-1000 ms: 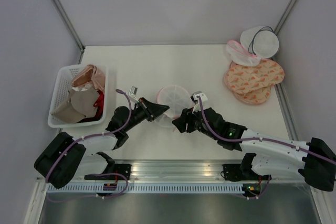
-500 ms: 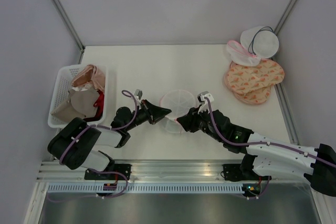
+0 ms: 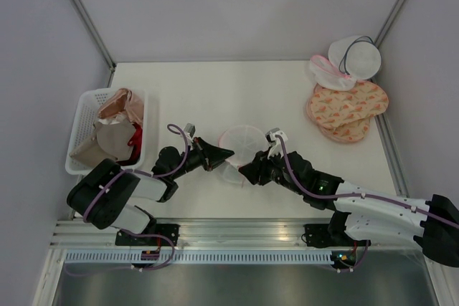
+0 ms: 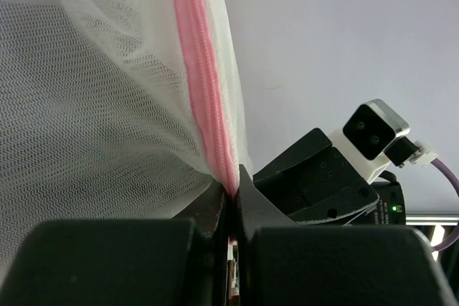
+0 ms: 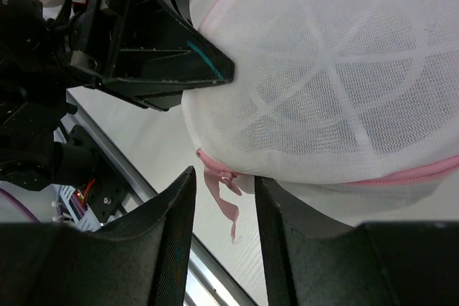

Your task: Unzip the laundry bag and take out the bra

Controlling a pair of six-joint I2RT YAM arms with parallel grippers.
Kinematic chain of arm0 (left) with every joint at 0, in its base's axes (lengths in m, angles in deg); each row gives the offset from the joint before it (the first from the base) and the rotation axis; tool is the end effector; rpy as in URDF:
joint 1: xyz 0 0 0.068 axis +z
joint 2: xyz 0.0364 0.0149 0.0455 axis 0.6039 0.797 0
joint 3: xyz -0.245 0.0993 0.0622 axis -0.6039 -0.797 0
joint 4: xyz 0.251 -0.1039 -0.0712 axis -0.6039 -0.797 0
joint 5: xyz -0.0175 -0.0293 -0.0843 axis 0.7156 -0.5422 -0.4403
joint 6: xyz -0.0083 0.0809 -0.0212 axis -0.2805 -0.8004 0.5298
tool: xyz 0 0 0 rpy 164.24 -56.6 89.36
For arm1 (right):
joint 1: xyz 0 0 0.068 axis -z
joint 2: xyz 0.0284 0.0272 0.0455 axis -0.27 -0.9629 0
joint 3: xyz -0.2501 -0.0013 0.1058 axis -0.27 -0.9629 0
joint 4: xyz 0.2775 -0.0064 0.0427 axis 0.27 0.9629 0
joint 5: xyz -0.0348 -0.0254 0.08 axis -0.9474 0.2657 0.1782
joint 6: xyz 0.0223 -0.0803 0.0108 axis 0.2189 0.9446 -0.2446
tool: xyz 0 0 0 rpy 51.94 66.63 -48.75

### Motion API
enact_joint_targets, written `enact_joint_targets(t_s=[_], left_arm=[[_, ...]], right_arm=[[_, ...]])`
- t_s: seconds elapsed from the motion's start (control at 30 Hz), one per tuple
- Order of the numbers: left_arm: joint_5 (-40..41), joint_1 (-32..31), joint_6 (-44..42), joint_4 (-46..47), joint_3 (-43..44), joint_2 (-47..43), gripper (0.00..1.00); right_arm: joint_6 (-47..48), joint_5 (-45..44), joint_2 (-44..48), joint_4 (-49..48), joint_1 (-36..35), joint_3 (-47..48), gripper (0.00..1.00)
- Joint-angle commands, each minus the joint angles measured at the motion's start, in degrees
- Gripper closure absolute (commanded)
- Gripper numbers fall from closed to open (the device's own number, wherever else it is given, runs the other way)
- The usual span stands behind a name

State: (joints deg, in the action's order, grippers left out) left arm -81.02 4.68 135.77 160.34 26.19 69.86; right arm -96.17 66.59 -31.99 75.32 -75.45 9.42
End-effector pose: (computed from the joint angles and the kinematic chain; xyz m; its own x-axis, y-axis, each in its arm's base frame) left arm 0.2105 -0.1740 0.1429 -0.8615 -0.5049 -0.0532 0.0502 0.0196 -0.9985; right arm 0.1489 0.2329 0.2211 -0.5803 0.1446 -0.8015 -0.5423 0.6656 0.5127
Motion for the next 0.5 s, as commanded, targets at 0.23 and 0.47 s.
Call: enact_joint_targets(t_s=[0.23,0.47], left_arm=[[-1.3,0.0,3.5,21.5,1.1,3.2,0.98],[-4.2,1.2,2.7,21.1,0.9,3.3,0.98]], right_arm=[[-3.0,3.0,0.5,-5.2,-0.2,-2.1,0.76],[-1.9,0.3,1.3,2.7,-0.2,0.5,1.00]])
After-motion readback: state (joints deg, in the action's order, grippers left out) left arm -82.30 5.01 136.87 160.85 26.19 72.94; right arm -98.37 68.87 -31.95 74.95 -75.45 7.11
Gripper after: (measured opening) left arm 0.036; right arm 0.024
